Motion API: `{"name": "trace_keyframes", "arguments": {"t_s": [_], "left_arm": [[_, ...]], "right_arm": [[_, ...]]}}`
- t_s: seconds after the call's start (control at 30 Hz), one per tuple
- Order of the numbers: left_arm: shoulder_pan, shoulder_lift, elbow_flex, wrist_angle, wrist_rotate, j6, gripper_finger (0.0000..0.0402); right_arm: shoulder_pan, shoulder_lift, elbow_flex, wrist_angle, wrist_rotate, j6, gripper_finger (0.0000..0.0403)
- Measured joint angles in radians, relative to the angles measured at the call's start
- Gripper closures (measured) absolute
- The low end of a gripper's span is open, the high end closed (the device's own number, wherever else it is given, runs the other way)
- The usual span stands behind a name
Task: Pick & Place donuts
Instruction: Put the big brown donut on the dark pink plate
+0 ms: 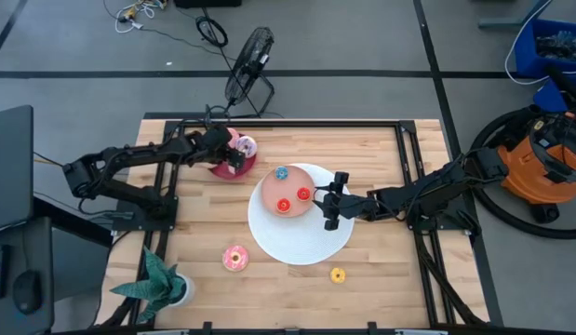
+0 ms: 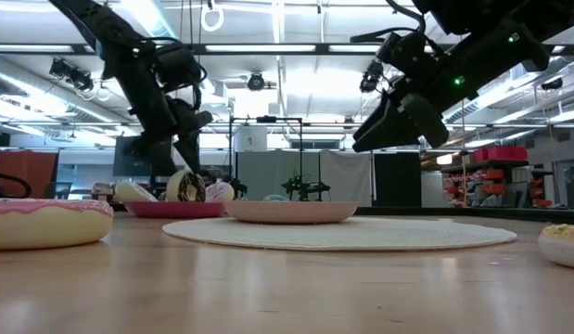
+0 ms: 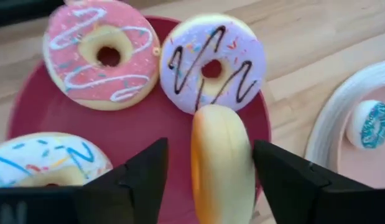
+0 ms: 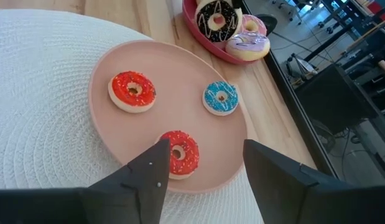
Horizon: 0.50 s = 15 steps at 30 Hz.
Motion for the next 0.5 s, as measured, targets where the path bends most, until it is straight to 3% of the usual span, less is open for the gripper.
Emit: {"name": "trace_keyframes", "arguments": {"t_s": [0.13, 0.3, 0.5], "left_arm": [[-0.001, 0.000, 0.021, -0.075, -0.085, 0.028, 0.0144], [-0.041, 0.000, 0.055, -0.146, -0.210, 0.059, 0.0153], [-0.118, 0.000, 0.083, -0.150, -0.250, 0.170, 0.0171]], "right_arm": [[0.000, 0.000, 0.000, -0.003, 0.000, 0.000, 0.0191], [0.000, 0.000, 0.000, -0.003, 0.000, 0.000, 0.0191], [0.000, 0.000, 0.000, -0.003, 0.000, 0.002, 0.0191]]}}
